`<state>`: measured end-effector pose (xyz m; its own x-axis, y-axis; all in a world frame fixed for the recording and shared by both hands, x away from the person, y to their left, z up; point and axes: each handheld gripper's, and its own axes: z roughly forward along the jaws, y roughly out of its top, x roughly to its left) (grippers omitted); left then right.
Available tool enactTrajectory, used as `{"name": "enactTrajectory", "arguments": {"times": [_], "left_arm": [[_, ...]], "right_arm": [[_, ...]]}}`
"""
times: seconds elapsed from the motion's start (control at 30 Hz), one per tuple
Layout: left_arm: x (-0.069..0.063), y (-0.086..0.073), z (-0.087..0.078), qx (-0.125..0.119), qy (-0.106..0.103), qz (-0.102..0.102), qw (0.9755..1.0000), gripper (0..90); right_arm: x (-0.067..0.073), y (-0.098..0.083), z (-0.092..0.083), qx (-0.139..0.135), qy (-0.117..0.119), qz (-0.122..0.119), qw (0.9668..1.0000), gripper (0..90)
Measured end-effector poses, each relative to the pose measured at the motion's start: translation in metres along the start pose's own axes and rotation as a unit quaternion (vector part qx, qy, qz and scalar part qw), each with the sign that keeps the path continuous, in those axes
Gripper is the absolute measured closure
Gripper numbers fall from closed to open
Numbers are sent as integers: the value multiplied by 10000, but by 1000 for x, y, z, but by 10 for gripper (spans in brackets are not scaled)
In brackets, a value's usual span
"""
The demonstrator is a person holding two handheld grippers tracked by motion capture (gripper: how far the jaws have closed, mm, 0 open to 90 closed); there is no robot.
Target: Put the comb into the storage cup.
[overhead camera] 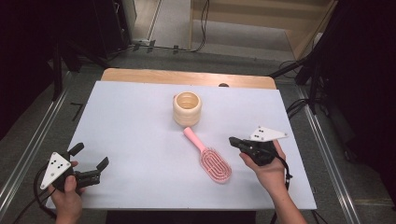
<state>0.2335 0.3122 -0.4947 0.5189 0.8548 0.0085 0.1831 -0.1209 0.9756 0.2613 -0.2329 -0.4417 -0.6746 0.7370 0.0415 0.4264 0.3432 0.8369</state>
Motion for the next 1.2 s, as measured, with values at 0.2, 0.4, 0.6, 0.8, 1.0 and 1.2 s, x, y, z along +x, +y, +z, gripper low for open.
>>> {"name": "enactTrajectory", "arguments": {"times": [0.2, 0.4, 0.6, 0.8, 1.0, 1.2], "left_arm": [[0, 0, 0, -1, -16, 9, 10000, 0], [0, 0, 0, -2, -32, 10, 10000, 0], [0, 0, 0, 1, -47, 25, 10000, 0], [0, 0, 0, -6, -54, 22, 10000, 0], [0, 0, -1, -3, -68, 32, 10000, 0], [0, 0, -1, -11, -88, 40, 10000, 0]], "right_arm": [[3, 21, 30, 295, 343, -70, 9989, 884], [4, 35, 57, 665, 382, -68, 9970, 885], [-2, 46, 83, 1045, 362, -42, 9939, 886], [-2, 51, 103, 1338, 429, -37, 9901, 886], [0, 53, 126, 1628, 517, -32, 9853, 886], [2, 54, 140, 1734, 498, -12, 9836, 886]]}}
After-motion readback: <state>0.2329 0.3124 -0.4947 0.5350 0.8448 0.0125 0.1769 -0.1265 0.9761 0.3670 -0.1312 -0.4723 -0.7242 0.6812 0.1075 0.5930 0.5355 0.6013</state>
